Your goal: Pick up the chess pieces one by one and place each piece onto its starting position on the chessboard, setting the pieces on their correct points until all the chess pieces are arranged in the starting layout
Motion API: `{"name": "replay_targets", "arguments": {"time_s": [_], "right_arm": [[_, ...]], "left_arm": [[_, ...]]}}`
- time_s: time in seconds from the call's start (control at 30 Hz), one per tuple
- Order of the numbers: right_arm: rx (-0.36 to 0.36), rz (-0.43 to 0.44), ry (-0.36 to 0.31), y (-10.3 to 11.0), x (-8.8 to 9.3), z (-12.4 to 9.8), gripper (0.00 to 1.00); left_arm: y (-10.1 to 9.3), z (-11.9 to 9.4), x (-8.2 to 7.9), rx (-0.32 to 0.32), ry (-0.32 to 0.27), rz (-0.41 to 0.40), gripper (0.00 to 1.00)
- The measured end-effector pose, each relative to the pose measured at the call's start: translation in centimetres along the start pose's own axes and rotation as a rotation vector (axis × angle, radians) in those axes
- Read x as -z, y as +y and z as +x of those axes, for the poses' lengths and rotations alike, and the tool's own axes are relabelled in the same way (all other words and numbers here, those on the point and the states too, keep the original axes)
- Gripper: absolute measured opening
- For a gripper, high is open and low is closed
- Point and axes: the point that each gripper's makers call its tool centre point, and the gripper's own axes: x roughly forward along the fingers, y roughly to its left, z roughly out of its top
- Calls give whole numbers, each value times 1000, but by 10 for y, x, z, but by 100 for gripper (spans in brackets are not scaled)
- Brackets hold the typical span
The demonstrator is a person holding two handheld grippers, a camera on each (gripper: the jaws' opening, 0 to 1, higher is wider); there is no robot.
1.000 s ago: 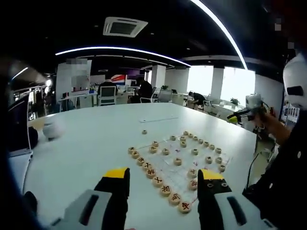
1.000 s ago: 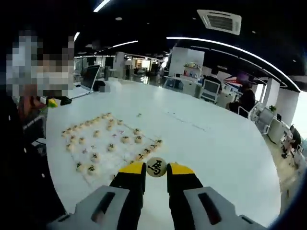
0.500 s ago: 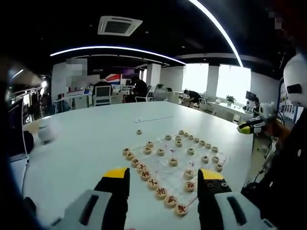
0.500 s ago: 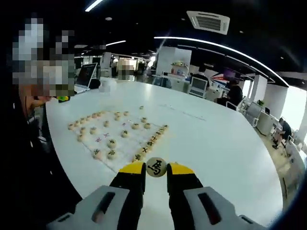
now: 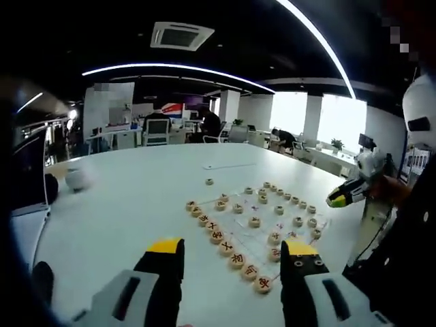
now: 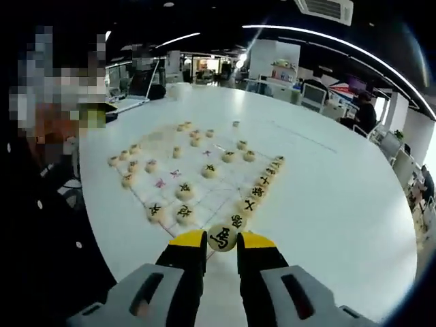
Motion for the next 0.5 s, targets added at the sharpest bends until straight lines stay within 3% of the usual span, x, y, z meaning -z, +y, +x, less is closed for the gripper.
{"name": "replay_targets", "arguments": {"time_s": [0.17,0.5], "right_arm": [[13,-15,67,1,13,18,19],[26,-11,90,1,19,23,20]], "left_arm": [[6,-2,3,-9,6,-7,58],[6,3,6,6,11,-11,58]]}}
